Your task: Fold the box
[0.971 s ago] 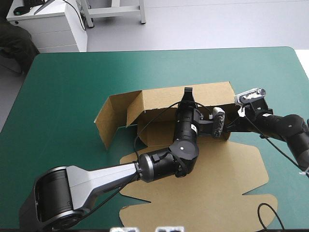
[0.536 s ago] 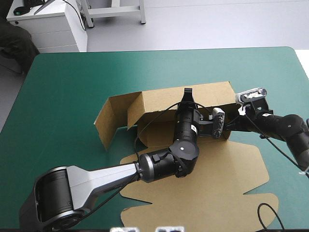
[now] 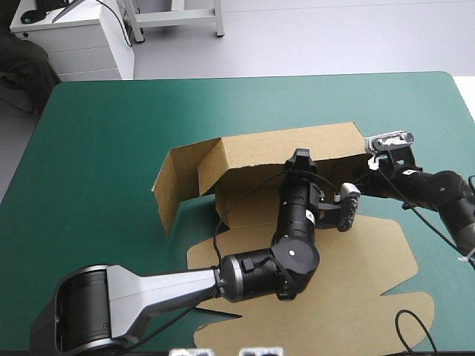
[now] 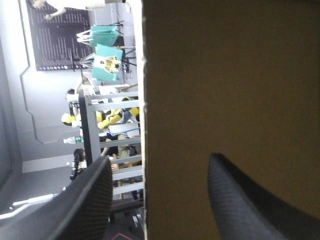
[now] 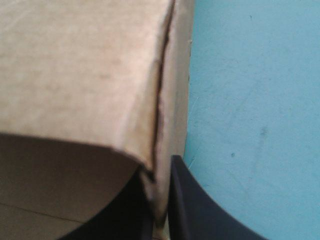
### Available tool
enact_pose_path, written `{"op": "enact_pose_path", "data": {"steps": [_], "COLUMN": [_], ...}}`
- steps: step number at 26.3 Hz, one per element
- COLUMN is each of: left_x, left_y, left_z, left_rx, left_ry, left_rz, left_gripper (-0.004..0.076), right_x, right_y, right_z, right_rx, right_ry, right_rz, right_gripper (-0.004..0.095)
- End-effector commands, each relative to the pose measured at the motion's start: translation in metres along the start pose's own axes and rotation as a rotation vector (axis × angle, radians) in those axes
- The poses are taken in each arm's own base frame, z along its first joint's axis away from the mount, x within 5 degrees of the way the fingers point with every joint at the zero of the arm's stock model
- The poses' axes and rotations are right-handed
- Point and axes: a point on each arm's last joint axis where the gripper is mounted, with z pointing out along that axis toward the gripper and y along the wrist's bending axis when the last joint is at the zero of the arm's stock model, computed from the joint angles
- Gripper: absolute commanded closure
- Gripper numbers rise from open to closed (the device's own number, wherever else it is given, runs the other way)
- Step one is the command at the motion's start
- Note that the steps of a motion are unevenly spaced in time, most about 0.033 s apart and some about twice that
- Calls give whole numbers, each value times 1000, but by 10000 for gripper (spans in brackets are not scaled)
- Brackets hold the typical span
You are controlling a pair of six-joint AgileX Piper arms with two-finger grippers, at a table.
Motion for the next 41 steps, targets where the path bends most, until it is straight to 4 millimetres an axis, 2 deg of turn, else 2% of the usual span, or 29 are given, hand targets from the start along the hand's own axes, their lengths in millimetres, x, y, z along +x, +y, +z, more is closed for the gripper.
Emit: {"op": "enact_pose_path", "data": {"steps": [1,3,7,9,12,13,18,20,22,27,30,34,41], "left_x": [-6,-13,-31,-32,-28,-25,-2,17,45,109,146,194,269], "left_y": [31,31,30,33,43,48,78,101,126,174,196,214,227], "left_z": [-34,-47,-80,-92,-104,-108,-119,-122,-124,-122,-123,-125,-122], "left_rx": [-142,-169,-207,-215,-224,-229,-251,-249,-240,-255,-282,-317,-392], "left_ry": [-43,-65,-167,-184,-205,-210,-227,-258,-275,-224,-199,-142,27], "left_rz": [-17,-1,-29,-40,-68,-81,-164,-257,-353,-568,-669,-748,-891], "left_gripper": [313,323,409,507,705,728,726,726,726,725,725,724,724], "right_x": [-13,-14,-16,-16,-16,-16,-16,-16,-16,-19,-26,-37,-59], "right_y": [-3,-4,-5,-5,-5,-5,-5,-4,-4,-2,-2,-3,0], "right_z": [-1,1,1,1,1,1,1,0,0,-2,-6,-13,-29], "right_rx": [28,28,32,32,32,32,31,30,27,9,9,28,18], "right_ry": [-49,-48,-55,-55,-55,-55,-53,-53,-52,-49,-54,-47,-43], "right_rz": [4,5,7,6,6,6,11,10,9,16,21,15,57], "right_gripper": [911,911,911,911,911,911,911,911,911,908,907,907,907]}}
